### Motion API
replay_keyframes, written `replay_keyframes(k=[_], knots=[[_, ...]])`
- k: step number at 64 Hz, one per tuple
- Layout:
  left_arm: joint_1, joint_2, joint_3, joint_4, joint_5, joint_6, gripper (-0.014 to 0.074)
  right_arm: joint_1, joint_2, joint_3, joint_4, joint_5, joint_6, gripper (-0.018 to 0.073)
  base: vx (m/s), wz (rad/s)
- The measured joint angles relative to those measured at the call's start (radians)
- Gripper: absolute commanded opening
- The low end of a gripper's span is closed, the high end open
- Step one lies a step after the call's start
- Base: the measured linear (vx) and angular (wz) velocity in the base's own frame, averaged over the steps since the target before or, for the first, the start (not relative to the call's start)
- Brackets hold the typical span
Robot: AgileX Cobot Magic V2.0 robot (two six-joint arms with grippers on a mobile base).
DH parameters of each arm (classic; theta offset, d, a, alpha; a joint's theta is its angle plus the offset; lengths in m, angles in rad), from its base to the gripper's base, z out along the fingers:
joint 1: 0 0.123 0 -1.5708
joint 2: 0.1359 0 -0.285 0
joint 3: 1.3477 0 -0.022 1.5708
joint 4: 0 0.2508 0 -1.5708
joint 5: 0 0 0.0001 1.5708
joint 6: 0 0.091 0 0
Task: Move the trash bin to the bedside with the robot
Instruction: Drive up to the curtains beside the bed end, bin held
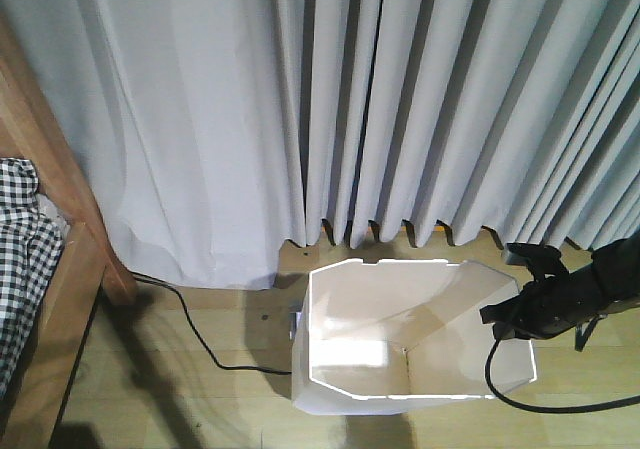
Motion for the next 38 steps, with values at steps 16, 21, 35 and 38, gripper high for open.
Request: replay_keyframes(k=[16,21,35,38], knots=[[0.0,0.0,0.0,0.0,0.0,0.0,-0.0006,0.0,0.0,0.0,0.0,-0.001,0.0,-0.0005,0.0,0.0],[0.0,0.0,0.0,0.0,0.0,0.0,-0.0006,0.0,0.0,0.0,0.0,0.0,0.0,-0.0005,0.0,0.0],[0.0,0.0,0.0,0.0,0.0,0.0,-0.0006,0.0,0.0,0.0,0.0,0.0,0.0,-0.0005,0.0,0.0],[0.0,0.0,0.0,0.0,0.0,0.0,-0.0006,0.0,0.0,0.0,0.0,-0.001,0.0,-0.0005,0.0,0.0]])
